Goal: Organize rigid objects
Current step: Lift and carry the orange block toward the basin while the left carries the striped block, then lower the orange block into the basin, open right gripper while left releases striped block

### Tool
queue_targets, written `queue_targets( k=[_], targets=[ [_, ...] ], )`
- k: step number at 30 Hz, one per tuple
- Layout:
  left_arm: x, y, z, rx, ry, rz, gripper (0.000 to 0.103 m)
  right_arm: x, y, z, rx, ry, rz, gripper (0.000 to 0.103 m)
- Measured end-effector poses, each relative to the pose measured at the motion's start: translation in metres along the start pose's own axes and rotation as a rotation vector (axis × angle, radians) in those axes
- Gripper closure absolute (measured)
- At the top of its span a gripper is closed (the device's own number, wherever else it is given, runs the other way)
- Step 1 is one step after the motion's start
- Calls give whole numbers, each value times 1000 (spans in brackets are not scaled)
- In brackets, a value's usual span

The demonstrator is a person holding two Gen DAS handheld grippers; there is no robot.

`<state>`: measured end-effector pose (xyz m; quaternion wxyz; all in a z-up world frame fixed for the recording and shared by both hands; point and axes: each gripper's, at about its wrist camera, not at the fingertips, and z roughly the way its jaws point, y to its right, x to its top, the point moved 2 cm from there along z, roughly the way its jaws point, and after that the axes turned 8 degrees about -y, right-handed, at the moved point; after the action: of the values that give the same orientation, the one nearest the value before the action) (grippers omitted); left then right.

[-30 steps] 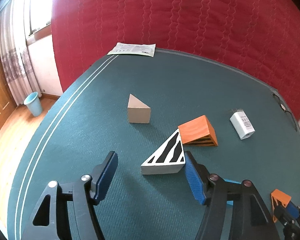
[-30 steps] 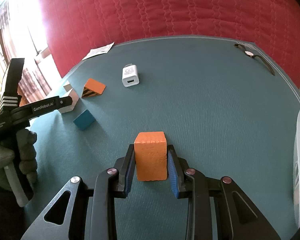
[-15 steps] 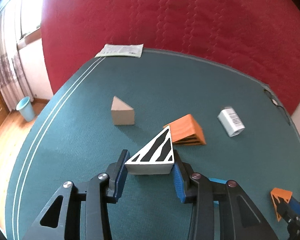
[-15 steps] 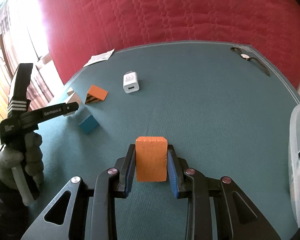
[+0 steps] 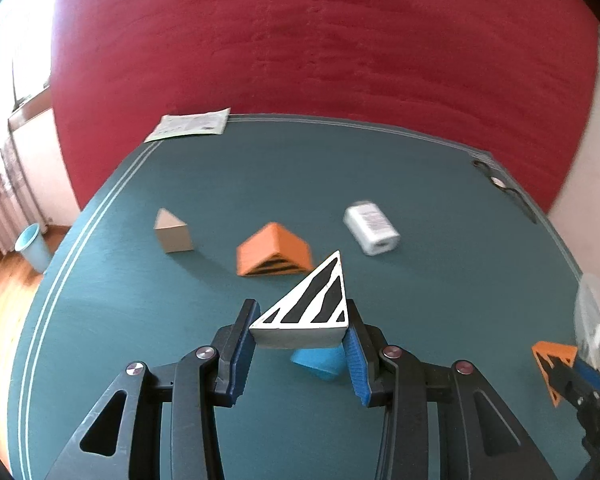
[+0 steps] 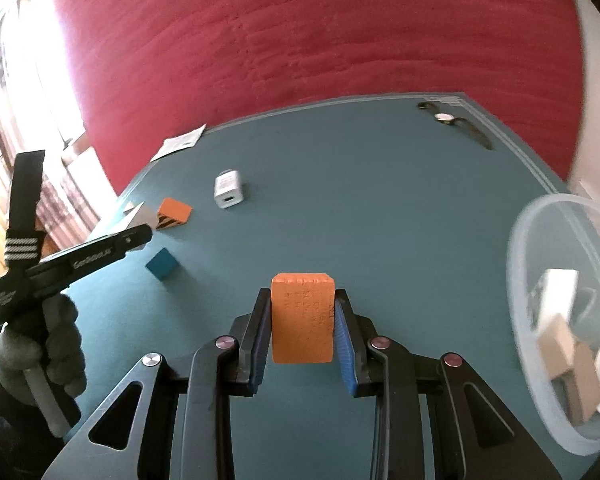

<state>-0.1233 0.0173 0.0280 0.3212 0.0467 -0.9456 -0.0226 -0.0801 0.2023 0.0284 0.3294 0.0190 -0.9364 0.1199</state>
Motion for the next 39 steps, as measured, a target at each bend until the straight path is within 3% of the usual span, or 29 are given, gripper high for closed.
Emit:
queue_targets(
  k=[20, 23, 39],
  targets=[
    [-10, 94, -8, -123, -23, 214, 60, -14, 130, -71, -258, 132, 242, 72],
    [-15, 108, -11, -136, -26, 246, 60, -17, 149, -76, -304, 147, 272, 64],
    [-35, 212, -24, -263, -43, 465, 60, -44, 202, -91, -362, 176, 373, 61]
  ],
)
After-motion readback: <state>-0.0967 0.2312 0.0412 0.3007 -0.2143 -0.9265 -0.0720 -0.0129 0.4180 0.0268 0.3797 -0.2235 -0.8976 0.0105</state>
